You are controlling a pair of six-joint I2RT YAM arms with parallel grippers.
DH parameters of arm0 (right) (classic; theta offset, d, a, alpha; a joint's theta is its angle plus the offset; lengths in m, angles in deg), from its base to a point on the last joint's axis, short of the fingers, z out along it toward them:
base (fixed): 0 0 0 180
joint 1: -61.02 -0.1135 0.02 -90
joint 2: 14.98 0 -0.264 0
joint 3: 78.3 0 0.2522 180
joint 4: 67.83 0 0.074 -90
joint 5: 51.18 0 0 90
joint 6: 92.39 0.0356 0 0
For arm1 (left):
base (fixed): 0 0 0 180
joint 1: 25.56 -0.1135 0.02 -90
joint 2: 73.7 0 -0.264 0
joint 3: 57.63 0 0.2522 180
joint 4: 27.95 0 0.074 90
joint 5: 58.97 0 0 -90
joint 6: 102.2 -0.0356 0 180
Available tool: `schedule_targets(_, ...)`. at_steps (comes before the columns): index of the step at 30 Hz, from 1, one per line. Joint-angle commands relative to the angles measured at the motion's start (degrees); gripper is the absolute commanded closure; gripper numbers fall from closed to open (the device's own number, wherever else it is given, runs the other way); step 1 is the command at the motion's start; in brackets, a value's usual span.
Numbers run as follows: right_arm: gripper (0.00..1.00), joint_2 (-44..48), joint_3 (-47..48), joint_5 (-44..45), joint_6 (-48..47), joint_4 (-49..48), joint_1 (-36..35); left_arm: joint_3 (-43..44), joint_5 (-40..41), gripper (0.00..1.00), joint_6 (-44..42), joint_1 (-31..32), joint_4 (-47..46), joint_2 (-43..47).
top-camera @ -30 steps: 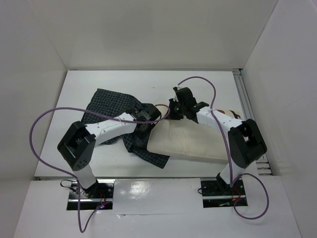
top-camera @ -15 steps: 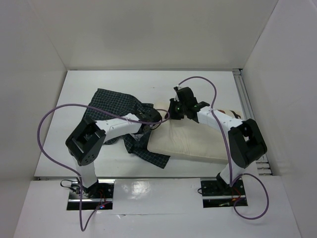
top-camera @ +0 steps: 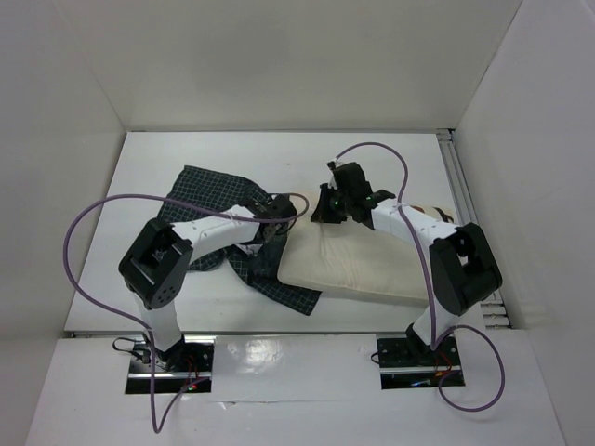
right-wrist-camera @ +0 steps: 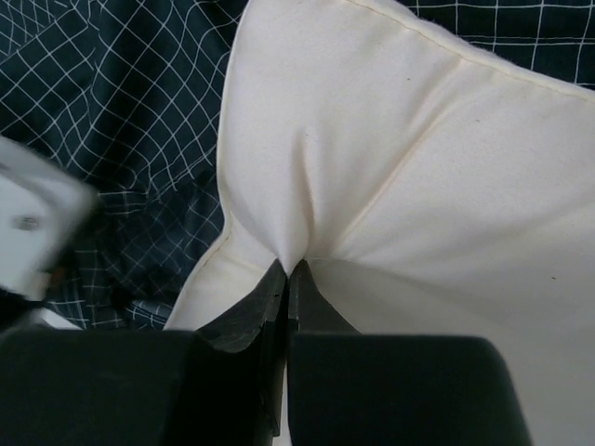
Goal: Put the pillow into the pillowcase
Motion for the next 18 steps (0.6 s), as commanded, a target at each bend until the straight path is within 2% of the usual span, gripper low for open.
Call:
schedule_targets(1,1.00,3.8,2.2,0.1,-3.2,-0.3,0.1,4.8,-3.8,1.00,3.2,-3.1,1.2,7.8)
schedule_targets(3,1.00,3.2,2.7,1.3,-4.4,0.3,-1.9,6.3,-12.4,1.00,4.4,-5.6,-0.2,10.7)
schedule_targets(6,1.00,3.8,3.3,3.0,-5.7,0.8,-4.4,9.1,-20.9,1.00,7.1,-10.4,-1.8,14.3)
schedule_targets(14,1.00,10.0,3.3,9.9,-8.4,4.1,-10.9,9.5,-29.4,1.00,13.3,-15.5,-6.7,15.4)
schedule_targets(18,1.00,12.4,3.3,8.5,-11.4,8.1,-13.3,6.2,-32.6,1.00,14.6,-16.6,-8.9,17.6)
